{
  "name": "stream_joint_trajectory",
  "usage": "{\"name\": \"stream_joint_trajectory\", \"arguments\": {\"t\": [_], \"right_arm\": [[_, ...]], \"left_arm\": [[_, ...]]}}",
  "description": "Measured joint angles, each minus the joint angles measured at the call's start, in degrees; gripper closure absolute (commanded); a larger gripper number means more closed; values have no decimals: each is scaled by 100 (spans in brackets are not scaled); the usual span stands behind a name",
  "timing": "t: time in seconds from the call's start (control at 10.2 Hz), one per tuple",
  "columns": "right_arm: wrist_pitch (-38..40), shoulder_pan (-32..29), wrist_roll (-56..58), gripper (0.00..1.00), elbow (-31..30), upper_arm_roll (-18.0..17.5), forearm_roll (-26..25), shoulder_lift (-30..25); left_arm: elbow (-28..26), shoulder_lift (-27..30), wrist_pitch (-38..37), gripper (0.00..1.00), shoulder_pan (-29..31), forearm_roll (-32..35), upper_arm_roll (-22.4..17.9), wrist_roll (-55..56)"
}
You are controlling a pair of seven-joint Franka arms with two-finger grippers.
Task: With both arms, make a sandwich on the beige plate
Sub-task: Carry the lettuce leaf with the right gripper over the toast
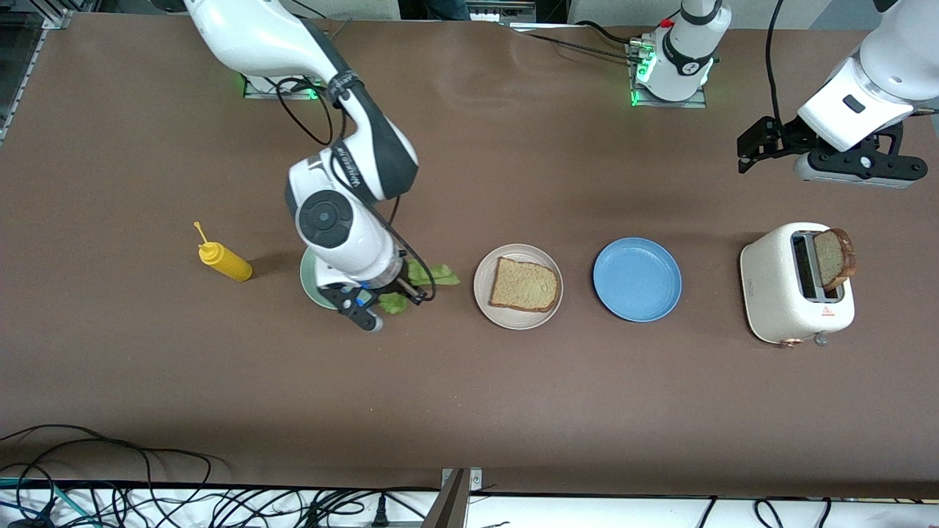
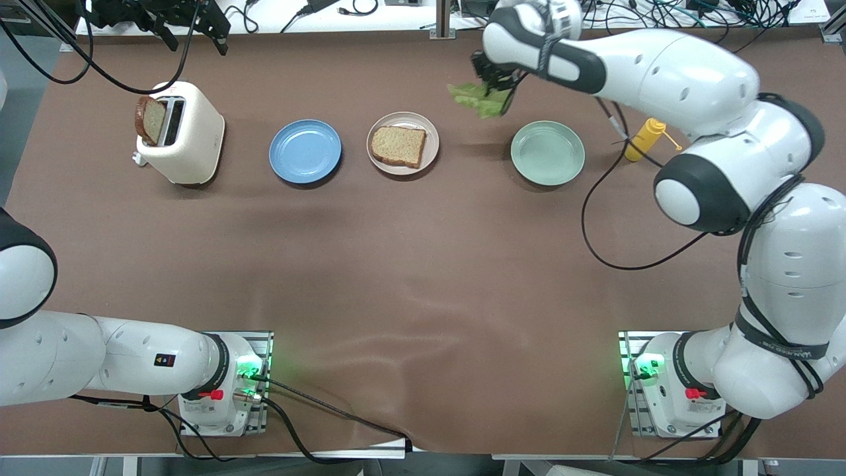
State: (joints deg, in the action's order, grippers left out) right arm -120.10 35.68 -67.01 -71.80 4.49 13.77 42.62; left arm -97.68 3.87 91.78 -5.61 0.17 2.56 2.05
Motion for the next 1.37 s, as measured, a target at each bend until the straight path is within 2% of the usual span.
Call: {"name": "stream_joint_trajectory", "arguments": {"t": [0.29, 0.49, 0.68, 0.88, 1.07, 1.37], "right_arm": [[-845, 557, -739, 100, 11, -4, 1144, 411], [-1572, 762, -989, 100, 56, -122, 1505, 732], [-1972, 785, -1112, 100, 223, -261, 1512, 1073], [-2051, 771, -1113, 100, 503, -259, 1459, 1302], [-2259, 759, -1106, 100, 595, -252, 1248, 1388], [-2383, 784, -1099, 100, 599, -254, 1205, 1530]], "left_arm": [[0, 0, 0, 0, 0, 0, -1, 0], [0, -3, -1, 0, 0, 0, -1, 0], [1, -5, -1, 0, 0, 0, -2, 0], [2, -5, -1, 0, 0, 0, -3, 0], [2, -5, -1, 0, 0, 0, -3, 0], [2, -5, -2, 0, 0, 0, -3, 0]]}}
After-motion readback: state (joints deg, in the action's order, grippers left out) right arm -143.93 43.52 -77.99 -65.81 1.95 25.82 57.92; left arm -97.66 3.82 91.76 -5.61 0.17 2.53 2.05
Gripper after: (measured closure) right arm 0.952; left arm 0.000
